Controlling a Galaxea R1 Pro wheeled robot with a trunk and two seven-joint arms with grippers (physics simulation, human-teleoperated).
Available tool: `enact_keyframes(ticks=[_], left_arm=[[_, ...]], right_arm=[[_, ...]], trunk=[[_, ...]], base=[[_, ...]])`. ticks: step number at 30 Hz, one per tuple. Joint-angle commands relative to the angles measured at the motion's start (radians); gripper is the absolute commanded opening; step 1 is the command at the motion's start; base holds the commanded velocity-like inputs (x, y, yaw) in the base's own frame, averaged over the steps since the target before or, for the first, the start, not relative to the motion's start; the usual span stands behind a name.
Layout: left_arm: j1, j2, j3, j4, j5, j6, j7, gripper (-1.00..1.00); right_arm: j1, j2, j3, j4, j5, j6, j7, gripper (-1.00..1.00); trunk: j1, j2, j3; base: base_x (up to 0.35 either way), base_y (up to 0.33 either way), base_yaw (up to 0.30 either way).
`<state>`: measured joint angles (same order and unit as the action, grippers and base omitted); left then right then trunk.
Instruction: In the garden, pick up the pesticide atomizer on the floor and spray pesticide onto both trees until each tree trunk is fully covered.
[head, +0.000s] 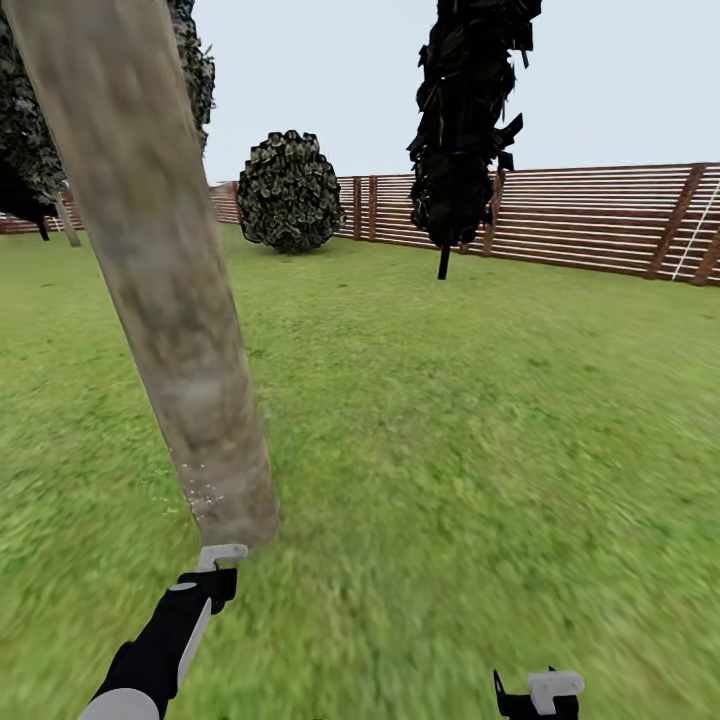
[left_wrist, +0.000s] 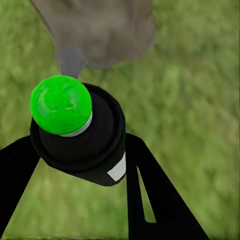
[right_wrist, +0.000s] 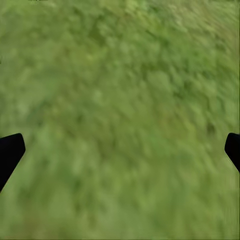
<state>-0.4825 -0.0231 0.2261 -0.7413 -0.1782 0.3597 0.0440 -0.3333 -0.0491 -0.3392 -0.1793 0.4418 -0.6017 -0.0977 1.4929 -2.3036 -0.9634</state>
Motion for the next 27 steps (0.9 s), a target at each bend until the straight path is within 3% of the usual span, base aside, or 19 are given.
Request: enact_keyframes(ticks=[1, 11, 13, 15, 17, 19, 20, 21, 23, 25, 27], left_arm=[[-0.001, -0.002, 0.004, -0.002, -0.010, 0.004, -0.003, -1.00], [-0.015, -0.013, 0.000, -0.065, -0.010, 0.011, -0.006, -1.00], [-0.015, 0.004, 0.009, -0.080, -0.010, 0.017, -0.008, -1.00], [-0.017, 0.044, 0.031, -0.094, -0.008, 0.023, -0.012, -1.00], [-0.017, 0.045, 0.031, -0.097, -0.011, 0.025, -0.011, -1.00], [-0.018, 0.021, 0.016, -0.099, -0.012, 0.026, -0.011, -1.00], [-0.019, -0.013, -0.013, -0.100, -0.015, 0.027, -0.010, -1.00], [-0.022, -0.031, -0.030, -0.102, -0.015, 0.030, -0.009, -1.00], [-0.048, -0.038, -0.041, -0.105, -0.012, 0.058, -0.010, -1.00], [-0.086, -0.024, -0.040, -0.109, -0.011, 0.122, -0.013, -1.00], [-0.102, 0.018, -0.037, -0.119, -0.010, 0.148, -0.014, -1.00]], right_arm=[[0.000, 0.000, -0.003, 0.001, 0.011, -0.003, -0.007, 1.00], [-0.001, 0.000, -0.004, 0.001, 0.011, -0.003, -0.007, 1.00], [-0.001, 0.000, -0.004, 0.001, 0.011, -0.003, -0.007, 1.00], [0.000, 0.000, -0.004, 0.001, 0.011, -0.003, -0.007, 1.00], [0.000, 0.000, -0.004, 0.001, 0.011, -0.003, -0.007, 1.00], [-0.001, 0.000, -0.004, 0.001, 0.011, -0.003, -0.007, 1.00], [-0.001, 0.000, -0.004, 0.001, 0.011, -0.003, -0.007, 1.00], [-0.001, -0.001, -0.004, 0.001, 0.011, -0.003, -0.007, 1.00], [-0.001, -0.001, -0.004, 0.001, 0.011, -0.003, -0.007, 1.00], [-0.001, -0.001, -0.004, 0.001, 0.011, -0.003, -0.007, 1.00], [-0.001, -0.002, -0.004, 0.001, 0.011, -0.003, -0.007, 1.00]], trunk=[[0.000, 0.000, -0.001], [0.000, 0.000, -0.001], [0.000, 0.000, -0.001], [0.000, 0.000, -0.001], [0.000, 0.000, -0.001], [0.000, 0.000, -0.001], [0.000, 0.000, -0.001], [0.000, 0.000, -0.001], [0.000, 0.000, -0.001], [0.000, 0.000, -0.001], [0.000, 0.000, -0.001]], base=[[-0.048, -0.267, 0.277], [-0.072, -0.100, 0.262], [-0.001, -0.001, 0.048], [0.000, 0.000, 0.013], [0.000, 0.000, 0.003], [0.000, 0.000, 0.001], [0.000, 0.000, 0.000], [0.000, 0.000, 0.000], [0.000, 0.000, 0.000], [0.000, 0.000, 0.000], [0.000, 0.000, 0.000]])
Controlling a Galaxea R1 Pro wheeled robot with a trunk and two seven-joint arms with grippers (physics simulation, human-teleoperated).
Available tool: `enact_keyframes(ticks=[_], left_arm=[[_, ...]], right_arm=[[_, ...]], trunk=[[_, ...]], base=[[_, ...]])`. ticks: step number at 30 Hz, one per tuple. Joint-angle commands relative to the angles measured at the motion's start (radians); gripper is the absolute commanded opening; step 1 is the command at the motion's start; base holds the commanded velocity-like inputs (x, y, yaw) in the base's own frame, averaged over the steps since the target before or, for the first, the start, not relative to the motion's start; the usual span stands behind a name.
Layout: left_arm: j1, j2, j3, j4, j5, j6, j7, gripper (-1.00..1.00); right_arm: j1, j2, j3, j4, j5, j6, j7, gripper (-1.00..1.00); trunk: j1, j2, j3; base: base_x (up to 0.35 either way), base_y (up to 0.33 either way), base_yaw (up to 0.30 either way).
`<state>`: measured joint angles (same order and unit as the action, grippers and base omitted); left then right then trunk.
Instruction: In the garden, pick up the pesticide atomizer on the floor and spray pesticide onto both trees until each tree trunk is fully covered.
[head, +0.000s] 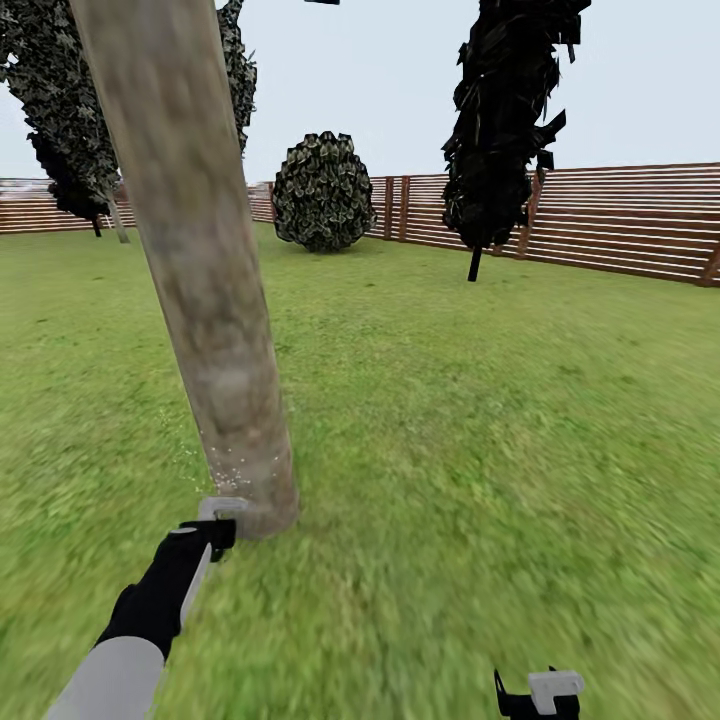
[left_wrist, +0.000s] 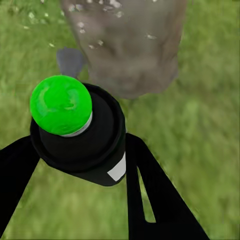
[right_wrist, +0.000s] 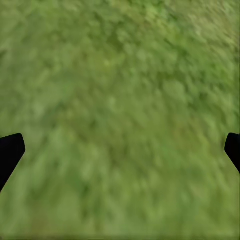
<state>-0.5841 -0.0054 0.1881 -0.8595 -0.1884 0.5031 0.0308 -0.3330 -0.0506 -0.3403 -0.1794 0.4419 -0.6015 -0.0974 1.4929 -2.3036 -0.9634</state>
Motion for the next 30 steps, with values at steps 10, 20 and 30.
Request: enact_keyframes(ticks=[10, 20, 30], left_arm=[[-0.033, -0.011, -0.002, -0.063, 0.003, 0.049, 0.002, -1.00], [-0.026, 0.035, 0.060, -0.171, 0.002, 0.105, 0.005, -1.00], [-0.009, 0.014, 0.056, -0.185, 0.000, 0.105, 0.006, -1.00]], right_arm=[[-0.001, -0.004, -0.003, 0.001, 0.011, -0.003, -0.007, 1.00], [-0.001, 0.000, -0.002, 0.001, 0.011, -0.003, -0.007, 1.00], [-0.001, 0.002, -0.002, 0.001, 0.011, -0.003, -0.007, 1.00]], trunk=[[0.000, 0.000, -0.001], [0.000, 0.000, -0.001], [0.000, 0.000, -0.001]], base=[[0.000, 0.000, 0.000], [0.000, -0.044, 0.072], [0.000, -0.260, 0.144]])
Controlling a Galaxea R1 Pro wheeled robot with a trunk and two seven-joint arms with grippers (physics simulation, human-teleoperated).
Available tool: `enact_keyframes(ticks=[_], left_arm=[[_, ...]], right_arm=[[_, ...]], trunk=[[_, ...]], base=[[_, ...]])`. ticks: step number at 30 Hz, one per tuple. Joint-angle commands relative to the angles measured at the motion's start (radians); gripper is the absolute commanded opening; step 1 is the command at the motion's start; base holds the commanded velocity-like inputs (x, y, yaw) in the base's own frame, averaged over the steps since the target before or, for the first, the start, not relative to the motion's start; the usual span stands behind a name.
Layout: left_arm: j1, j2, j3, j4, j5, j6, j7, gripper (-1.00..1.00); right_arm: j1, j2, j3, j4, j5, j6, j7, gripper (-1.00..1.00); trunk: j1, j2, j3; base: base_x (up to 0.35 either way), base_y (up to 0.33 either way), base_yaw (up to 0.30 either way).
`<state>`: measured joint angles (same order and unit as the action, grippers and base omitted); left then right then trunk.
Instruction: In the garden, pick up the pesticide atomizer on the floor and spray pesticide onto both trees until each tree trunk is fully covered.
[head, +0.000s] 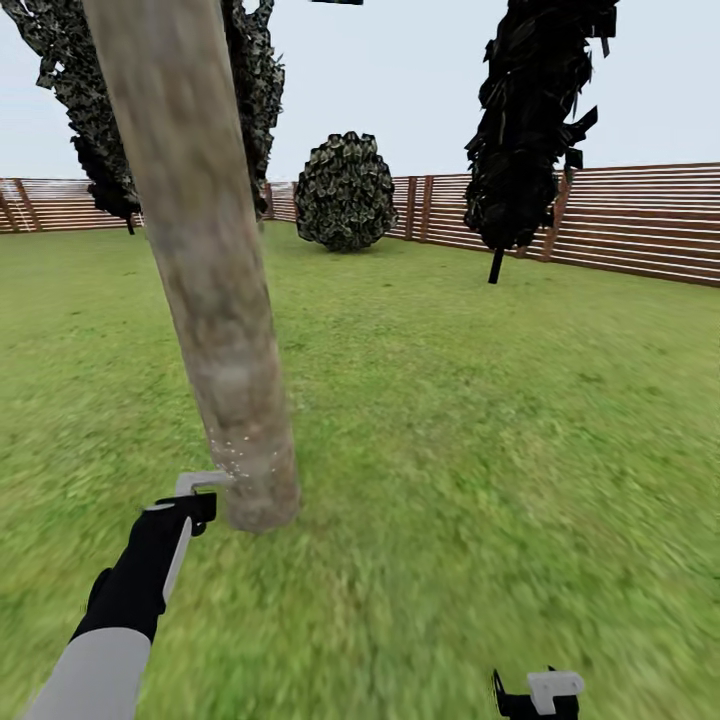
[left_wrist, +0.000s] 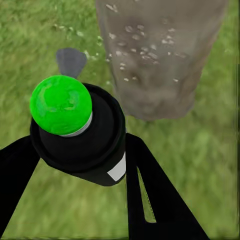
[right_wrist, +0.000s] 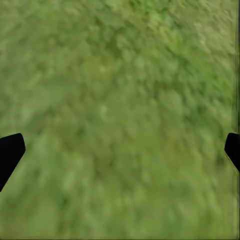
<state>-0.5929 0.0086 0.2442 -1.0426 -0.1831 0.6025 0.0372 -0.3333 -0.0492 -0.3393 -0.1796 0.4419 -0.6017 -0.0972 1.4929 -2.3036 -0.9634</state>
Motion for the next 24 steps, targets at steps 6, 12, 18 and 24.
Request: enact_keyframes(ticks=[6, 12, 18, 24], left_arm=[[0.002, 0.002, -0.001, 0.007, -0.013, 0.006, -0.002, -1.00], [0.004, 0.004, 0.000, 0.015, -0.013, 0.006, 0.002, -1.00], [0.004, 0.011, 0.008, 0.136, -0.010, -0.013, 0.003, -1.00], [0.004, 0.016, 0.023, 0.232, -0.008, -0.053, 0.004, -1.00]], right_arm=[[-0.001, 0.000, -0.003, 0.002, 0.011, -0.003, -0.006, 1.00], [0.000, -0.001, -0.004, 0.002, 0.011, -0.003, -0.007, 1.00], [-0.001, -0.001, -0.004, 0.002, 0.011, -0.003, -0.007, 1.00], [-0.001, -0.001, -0.004, 0.002, 0.011, -0.003, -0.007, 1.00]], trunk=[[0.000, 0.000, -0.001], [0.000, 0.000, -0.001], [0.000, 0.000, -0.001], [0.000, 0.000, -0.001]], base=[[0.040, -0.270, 0.001], [0.016, -0.270, 0.000], [0.000, -0.270, 0.096], [0.000, -0.270, 0.273]])
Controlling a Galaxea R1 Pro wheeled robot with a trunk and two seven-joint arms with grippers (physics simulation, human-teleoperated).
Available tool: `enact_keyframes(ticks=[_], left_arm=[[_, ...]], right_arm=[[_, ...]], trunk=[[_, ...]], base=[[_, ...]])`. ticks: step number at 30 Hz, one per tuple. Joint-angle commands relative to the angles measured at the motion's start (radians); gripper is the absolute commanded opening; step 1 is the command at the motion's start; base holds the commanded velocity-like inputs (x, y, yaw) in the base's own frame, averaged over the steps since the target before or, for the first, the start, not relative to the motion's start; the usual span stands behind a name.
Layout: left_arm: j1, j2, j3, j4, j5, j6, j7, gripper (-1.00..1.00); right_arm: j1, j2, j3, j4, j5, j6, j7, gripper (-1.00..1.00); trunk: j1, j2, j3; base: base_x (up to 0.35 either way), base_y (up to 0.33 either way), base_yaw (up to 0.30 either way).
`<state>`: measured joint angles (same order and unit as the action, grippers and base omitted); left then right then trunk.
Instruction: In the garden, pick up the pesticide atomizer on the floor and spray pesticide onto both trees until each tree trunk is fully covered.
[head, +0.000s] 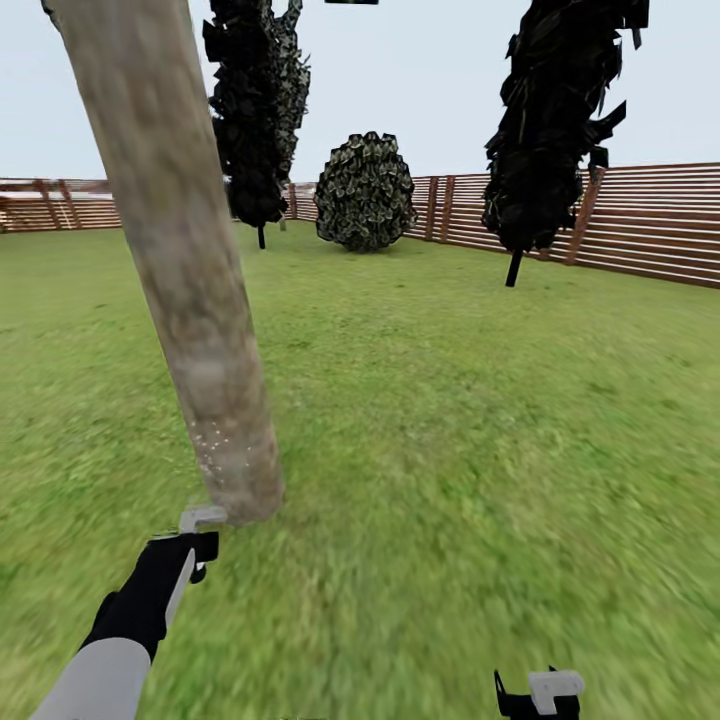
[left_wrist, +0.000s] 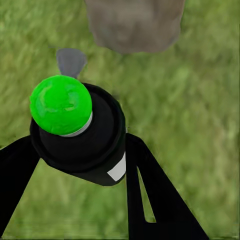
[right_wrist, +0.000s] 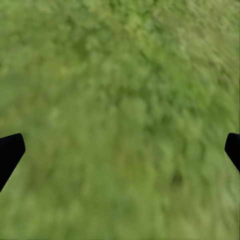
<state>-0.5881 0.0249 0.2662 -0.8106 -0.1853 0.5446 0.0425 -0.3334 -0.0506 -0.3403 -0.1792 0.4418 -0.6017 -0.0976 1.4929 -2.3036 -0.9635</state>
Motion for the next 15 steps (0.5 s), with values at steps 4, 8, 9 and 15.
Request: enact_keyframes(ticks=[4, 8, 9, 15], left_arm=[[-0.001, 0.010, 0.068, 0.020, -0.012, -0.065, 0.018, -1.00], [0.000, 0.011, 0.075, 0.021, -0.014, -0.069, 0.027, -1.00], [0.001, 0.012, 0.075, 0.021, -0.014, -0.068, 0.033, -1.00], [0.011, 0.010, 0.075, 0.021, -0.013, -0.069, 0.047, -1.00]], right_arm=[[0.000, -0.003, -0.003, 0.001, 0.011, -0.003, -0.007, 1.00], [0.000, -0.004, -0.003, 0.000, 0.011, -0.003, -0.007, 1.00], [0.000, -0.004, -0.003, 0.000, 0.011, -0.003, -0.007, 1.00], [0.000, -0.004, -0.003, 0.000, 0.011, -0.003, -0.007, 1.00]], trunk=[[0.000, 0.000, -0.001], [0.000, 0.000, -0.001], [0.000, 0.000, -0.001], [0.000, 0.000, -0.001]], base=[[0.000, -0.270, 0.146], [0.000, -0.270, 0.005], [0.000, -0.270, 0.001], [0.000, -0.270, 0.000]])
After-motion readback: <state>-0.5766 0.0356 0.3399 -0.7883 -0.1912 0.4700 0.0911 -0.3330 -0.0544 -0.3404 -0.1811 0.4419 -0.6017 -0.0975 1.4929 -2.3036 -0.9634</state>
